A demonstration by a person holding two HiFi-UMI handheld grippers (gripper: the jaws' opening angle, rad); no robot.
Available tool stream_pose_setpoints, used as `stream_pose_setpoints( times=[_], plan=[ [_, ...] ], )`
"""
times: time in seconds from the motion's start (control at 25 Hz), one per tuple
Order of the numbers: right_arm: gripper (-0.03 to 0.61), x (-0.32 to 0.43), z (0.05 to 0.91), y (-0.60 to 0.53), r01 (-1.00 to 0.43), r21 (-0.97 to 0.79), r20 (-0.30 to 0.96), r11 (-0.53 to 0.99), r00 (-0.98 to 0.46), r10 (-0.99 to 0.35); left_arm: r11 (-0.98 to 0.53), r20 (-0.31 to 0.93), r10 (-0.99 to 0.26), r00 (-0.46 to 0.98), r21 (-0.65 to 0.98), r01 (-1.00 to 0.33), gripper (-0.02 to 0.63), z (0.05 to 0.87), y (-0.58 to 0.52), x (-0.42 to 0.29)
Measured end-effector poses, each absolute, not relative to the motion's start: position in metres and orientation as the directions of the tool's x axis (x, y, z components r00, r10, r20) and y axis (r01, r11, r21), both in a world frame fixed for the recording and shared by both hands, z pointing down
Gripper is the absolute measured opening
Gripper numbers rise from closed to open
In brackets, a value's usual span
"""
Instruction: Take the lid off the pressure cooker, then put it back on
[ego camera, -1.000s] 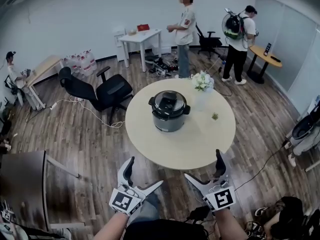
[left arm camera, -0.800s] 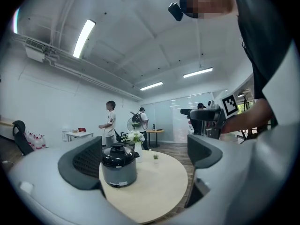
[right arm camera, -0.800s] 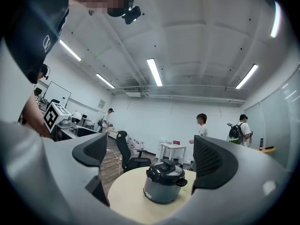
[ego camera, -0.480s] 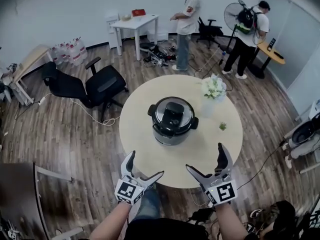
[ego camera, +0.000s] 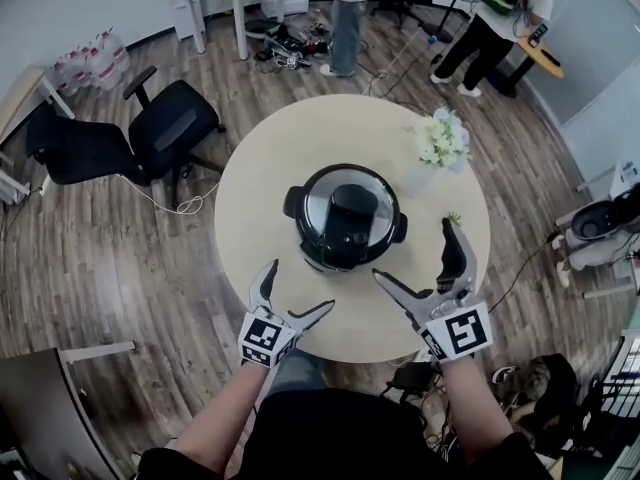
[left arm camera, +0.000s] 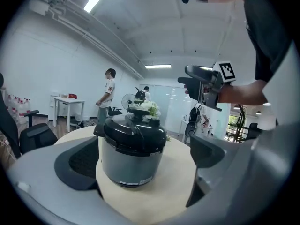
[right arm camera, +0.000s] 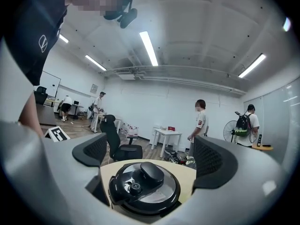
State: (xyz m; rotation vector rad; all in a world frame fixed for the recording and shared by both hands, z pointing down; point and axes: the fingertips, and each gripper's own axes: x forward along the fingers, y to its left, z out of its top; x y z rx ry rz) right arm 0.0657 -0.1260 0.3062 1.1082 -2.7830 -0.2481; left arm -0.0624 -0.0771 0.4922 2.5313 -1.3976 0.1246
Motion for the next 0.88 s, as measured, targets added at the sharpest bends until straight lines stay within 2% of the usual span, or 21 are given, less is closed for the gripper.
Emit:
stream_pose_setpoints(
  times=[0.44,0.64,0.88],
  plan=[
    [0.591,0.038,0.334,-0.19,-0.61,0.216,0.211,0.762,-0.733,-0.647,-0.555,0.321,-0.742,0.589,0.199,-0.808,0.588,0.565,-0.123,-0.054],
    [0.591,0.03,0.363,-0.208,-0.541,0.18,0.317,0.821,-0.758,-0.57,-0.573,0.368,-0.723,0.585,0.155,-0.805,0.589,0.588,-0.138,-0.034],
    [0.591,0.012,0.398,-0.221,-0.402,0.126,0.475,0.907,-0.778,-0.411,-0.518,0.413,-0.76,0.501,0.08,-0.852,0.591,0.603,-0.153,-0.035]
  ],
)
